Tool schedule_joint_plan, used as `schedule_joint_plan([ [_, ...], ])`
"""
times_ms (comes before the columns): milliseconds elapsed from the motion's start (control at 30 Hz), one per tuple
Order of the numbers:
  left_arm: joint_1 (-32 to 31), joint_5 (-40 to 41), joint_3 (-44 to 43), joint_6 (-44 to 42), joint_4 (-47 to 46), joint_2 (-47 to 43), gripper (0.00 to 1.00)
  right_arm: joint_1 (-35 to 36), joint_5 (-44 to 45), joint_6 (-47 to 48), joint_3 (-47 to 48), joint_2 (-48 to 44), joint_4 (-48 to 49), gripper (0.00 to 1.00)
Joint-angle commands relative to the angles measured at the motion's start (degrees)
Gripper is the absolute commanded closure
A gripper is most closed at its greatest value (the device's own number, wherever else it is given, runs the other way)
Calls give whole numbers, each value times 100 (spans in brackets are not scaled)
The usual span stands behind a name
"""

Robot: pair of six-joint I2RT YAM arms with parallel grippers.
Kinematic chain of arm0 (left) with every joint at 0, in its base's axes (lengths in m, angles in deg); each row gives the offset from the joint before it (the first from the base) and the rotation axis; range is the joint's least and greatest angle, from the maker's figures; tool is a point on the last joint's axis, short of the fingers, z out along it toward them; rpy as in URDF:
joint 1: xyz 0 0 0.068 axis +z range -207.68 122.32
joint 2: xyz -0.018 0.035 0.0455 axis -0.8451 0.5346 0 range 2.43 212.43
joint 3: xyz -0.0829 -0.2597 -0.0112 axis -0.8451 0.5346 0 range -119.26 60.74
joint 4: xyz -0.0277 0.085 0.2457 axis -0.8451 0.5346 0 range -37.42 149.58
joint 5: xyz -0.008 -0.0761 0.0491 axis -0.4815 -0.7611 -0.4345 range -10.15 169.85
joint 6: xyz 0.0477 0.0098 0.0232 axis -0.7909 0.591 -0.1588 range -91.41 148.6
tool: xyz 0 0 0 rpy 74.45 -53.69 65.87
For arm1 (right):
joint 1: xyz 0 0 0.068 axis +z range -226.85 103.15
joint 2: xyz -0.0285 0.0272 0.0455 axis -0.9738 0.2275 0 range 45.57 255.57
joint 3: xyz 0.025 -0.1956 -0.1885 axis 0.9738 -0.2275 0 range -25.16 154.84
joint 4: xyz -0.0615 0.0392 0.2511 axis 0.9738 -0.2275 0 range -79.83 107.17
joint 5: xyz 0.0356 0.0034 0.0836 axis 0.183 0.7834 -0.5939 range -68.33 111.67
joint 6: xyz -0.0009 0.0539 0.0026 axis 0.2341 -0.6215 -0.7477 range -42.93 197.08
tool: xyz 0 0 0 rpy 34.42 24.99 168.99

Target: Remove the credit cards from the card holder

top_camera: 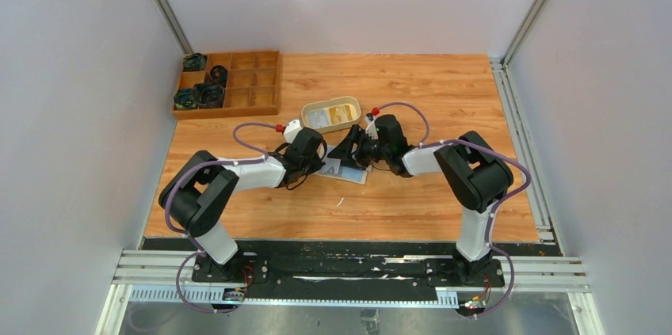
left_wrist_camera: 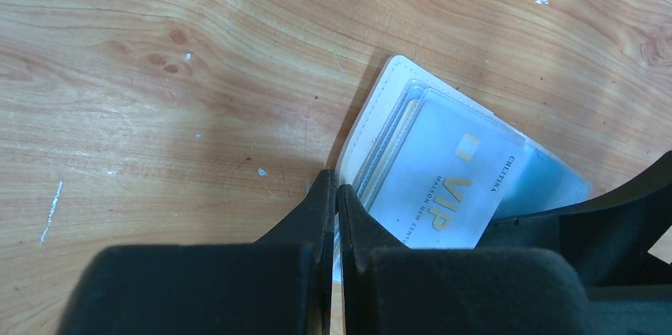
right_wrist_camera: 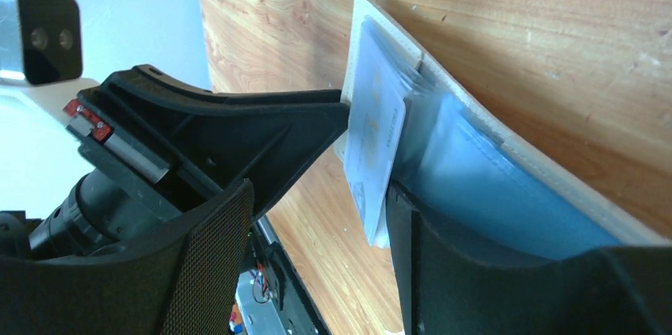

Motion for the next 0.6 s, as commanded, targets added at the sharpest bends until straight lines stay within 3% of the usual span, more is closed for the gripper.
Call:
schedule_joint_plan([
  [0,-179,-420,141,7,650,229,100,308,-141,139,428,300,-399,35],
  [267,-179,-482,139,35,587,268,100,397,-356,-313,548,683,394,35],
  [567,-179,-422,93,18,671,280,100,240,-479,-365,44,286,1067,36],
])
